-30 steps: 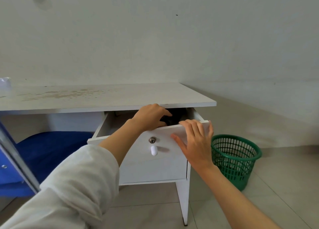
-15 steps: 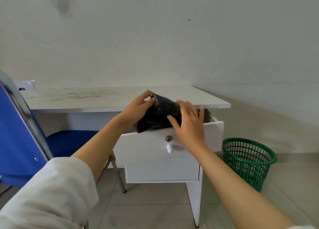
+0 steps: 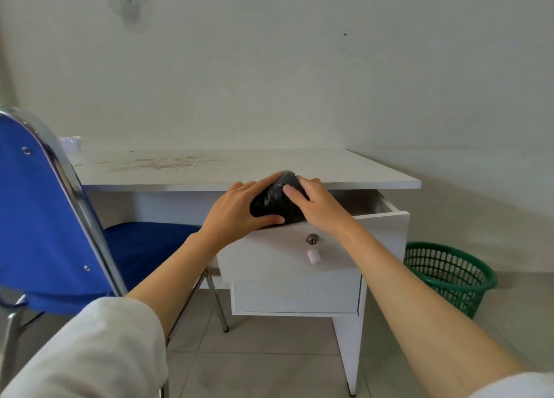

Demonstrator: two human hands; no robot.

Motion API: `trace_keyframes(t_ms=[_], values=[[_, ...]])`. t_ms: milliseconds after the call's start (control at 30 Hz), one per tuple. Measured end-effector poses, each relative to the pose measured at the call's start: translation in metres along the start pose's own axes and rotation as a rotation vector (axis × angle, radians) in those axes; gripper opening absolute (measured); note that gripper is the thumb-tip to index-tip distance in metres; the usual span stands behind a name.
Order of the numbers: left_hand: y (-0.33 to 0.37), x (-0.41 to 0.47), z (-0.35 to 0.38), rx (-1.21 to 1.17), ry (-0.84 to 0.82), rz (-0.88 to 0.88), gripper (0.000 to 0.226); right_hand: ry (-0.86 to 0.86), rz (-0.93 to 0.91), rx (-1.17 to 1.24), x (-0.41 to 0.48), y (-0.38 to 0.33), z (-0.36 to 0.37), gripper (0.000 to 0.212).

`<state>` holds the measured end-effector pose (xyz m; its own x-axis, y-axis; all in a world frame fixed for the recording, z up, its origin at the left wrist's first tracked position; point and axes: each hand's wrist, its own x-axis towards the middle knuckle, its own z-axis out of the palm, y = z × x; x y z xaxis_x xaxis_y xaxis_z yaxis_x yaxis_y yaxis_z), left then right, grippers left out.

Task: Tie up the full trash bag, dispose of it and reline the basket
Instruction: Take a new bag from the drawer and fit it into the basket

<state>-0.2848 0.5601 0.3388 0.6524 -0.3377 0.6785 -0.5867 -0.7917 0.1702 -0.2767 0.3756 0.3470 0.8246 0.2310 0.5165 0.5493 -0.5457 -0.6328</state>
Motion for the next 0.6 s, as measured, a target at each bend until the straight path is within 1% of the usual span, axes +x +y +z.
trace_keyframes(t_ms=[33,67,100,133,167,200,267,333,400,500,533,600], values=[[0.003,0.004,0.003,-0.034,-0.008,-0.01,0.063,0.096,-0.035,-0.053,-0.006,0.003,0.001,0.033],[0.007,0.008,0.004,-0.044,0.011,-0.02,0.051,0.266,-0.089,-0.139,-0.014,0.006,0.004,0.03],[0.011,0.012,0.005,-0.035,0.052,-0.033,0.04,0.466,-0.145,-0.224,-0.026,0.008,0.008,0.031],[0.014,0.015,0.004,-0.015,0.108,-0.043,0.03,0.623,-0.195,-0.291,-0.038,0.014,0.014,0.032],[0.017,0.019,0.001,0.003,0.17,-0.057,0.021,0.708,-0.234,-0.346,-0.05,0.023,0.022,0.032],[0.018,0.023,-0.004,0.009,0.236,-0.07,0.016,0.72,-0.264,-0.405,-0.061,0.032,0.031,0.032],[0.019,0.031,-0.021,0.005,0.358,-0.112,0.019,0.635,-0.31,-0.508,-0.077,0.054,0.049,0.03],[0.018,0.036,-0.04,-0.044,0.456,-0.186,0.02,0.57,-0.33,-0.515,-0.083,0.068,0.059,0.032],[0.013,0.042,-0.057,-0.08,0.509,-0.262,0.021,0.555,-0.351,-0.502,-0.079,0.071,0.061,0.035],[0.004,0.046,-0.069,-0.066,0.543,-0.356,0.023,0.584,-0.396,-0.501,-0.068,0.067,0.059,0.013],[0.001,0.046,-0.069,-0.034,0.57,-0.363,0.022,0.587,-0.407,-0.51,-0.064,0.065,0.058,0.012],[0.0,0.043,-0.065,0.088,0.63,-0.298,0.017,0.569,-0.411,-0.533,-0.055,0.061,0.058,0.028]])
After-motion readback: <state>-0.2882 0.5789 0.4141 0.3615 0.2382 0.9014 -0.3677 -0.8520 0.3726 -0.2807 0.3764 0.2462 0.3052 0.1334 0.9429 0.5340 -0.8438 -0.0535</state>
